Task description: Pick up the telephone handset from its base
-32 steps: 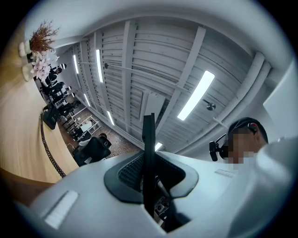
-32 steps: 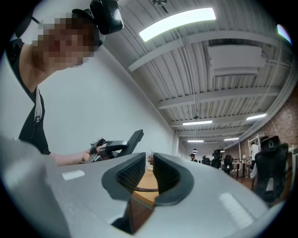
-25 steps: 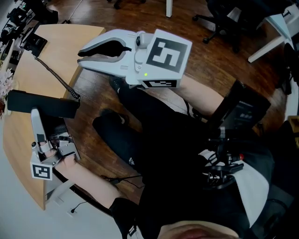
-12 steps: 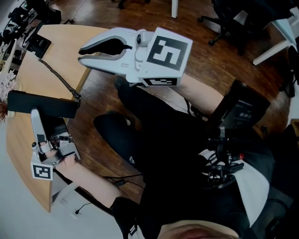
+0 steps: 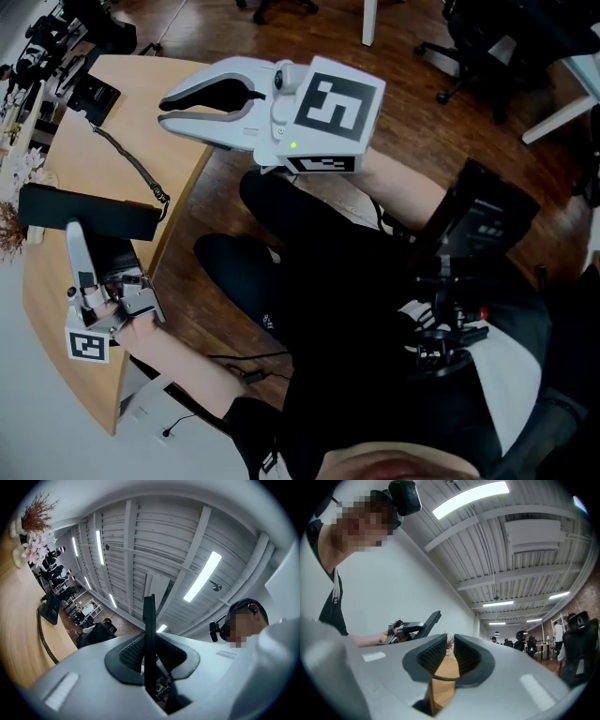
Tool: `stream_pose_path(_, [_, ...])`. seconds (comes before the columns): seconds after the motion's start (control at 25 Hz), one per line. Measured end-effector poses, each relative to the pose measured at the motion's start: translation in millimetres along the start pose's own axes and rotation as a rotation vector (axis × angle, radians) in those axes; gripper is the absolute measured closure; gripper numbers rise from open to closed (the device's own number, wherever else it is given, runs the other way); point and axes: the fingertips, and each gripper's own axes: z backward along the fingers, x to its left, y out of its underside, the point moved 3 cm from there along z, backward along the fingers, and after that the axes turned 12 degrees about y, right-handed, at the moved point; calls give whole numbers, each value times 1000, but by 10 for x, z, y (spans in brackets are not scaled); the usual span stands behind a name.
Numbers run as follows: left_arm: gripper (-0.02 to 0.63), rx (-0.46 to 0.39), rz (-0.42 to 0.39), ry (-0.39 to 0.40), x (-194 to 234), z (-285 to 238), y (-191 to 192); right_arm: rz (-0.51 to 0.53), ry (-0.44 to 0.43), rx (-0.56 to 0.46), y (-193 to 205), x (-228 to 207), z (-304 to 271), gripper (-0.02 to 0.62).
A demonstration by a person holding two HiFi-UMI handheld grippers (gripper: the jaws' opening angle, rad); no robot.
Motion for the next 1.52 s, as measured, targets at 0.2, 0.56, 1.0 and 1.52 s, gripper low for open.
stream_pose_path(0.2, [532,7,1,-9,96,7,-28,-6,0,0,35,-51,-76,548])
stream_pose_path(0.56, [532,15,12,-5,403,-15,6,-19,-19,16,239,-230,-229,548])
stream_pose_path(1.0, [532,59,1,-106,1013,98,-192,-45,13,35,500,-595,-596,556])
stream_pose_path(1.52, [532,111,18,-218,2301,260,-701,-137,-9,148,1364,-1197,-1934,592])
